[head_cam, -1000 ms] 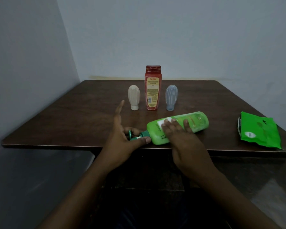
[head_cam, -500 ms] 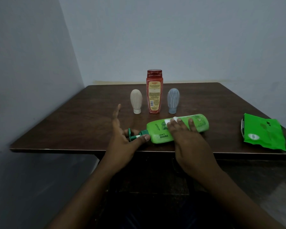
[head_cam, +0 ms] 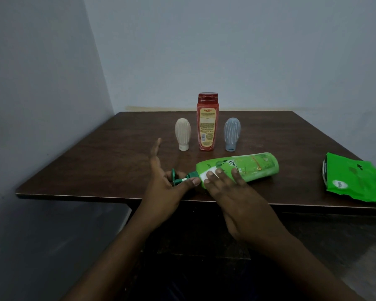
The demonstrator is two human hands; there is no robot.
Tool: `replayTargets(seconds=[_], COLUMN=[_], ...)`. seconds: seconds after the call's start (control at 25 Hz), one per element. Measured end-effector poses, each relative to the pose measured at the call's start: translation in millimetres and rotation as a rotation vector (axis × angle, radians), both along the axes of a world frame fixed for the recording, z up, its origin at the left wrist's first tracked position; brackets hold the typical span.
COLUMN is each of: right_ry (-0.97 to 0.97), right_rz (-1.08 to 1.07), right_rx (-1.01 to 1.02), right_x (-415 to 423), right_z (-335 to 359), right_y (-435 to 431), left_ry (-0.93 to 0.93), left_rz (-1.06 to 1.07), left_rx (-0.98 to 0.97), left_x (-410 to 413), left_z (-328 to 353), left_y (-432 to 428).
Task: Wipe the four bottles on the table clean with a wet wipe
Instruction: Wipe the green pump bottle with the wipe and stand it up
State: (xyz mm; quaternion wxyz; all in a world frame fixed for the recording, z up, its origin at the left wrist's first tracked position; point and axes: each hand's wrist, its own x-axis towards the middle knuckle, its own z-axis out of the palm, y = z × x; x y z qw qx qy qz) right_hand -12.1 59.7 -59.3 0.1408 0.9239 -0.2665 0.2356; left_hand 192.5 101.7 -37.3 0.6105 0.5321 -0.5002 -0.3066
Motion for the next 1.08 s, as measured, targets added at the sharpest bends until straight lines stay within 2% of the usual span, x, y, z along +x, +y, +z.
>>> replayTargets(seconds=[0.2,0.4,0.6,0.76,0.84,1.0,1.08], right_ry=[-0.234,-0.033,-0.270,-0.097,-0.081,-0.299,-0.349], right_rz=[-0.214,0.050,-0.223,0.008,0.051,-0.220,-0.318], right_rx=[0.056,-0.058,0.019,-0.067,-0.108,-0.066,-0.071], right_x=[-8.8,2.7,-9.8,5.9,-1.4,-22.8,-23.9], right_z=[4.6,-1.2,-0.2,-5.1,-3.9,-7.3,-7.0], right_y=[-8.0,4.7,-5.5,10.3,3.3,-17.3,-18.9], left_ry=[0.015,0.052,0.027,0.047,0.041,0.012,0.018], left_rz=[-0.003,-0.009,0.012,0.018,0.011,0.030,0.037], left_rx=[0.017,-0.006,0.019,0.009,0.019,0.027,0.020], left_x=[-0.2,-2.3,-2.5,-0.4,0.1,1.3,1.8], left_z=[1.1,1.7,1.7,-0.4,-1.5,-2.0,-2.6], left_y=[0.2,0.2,0.4,-1.3,-2.0,-4.9,-5.7])
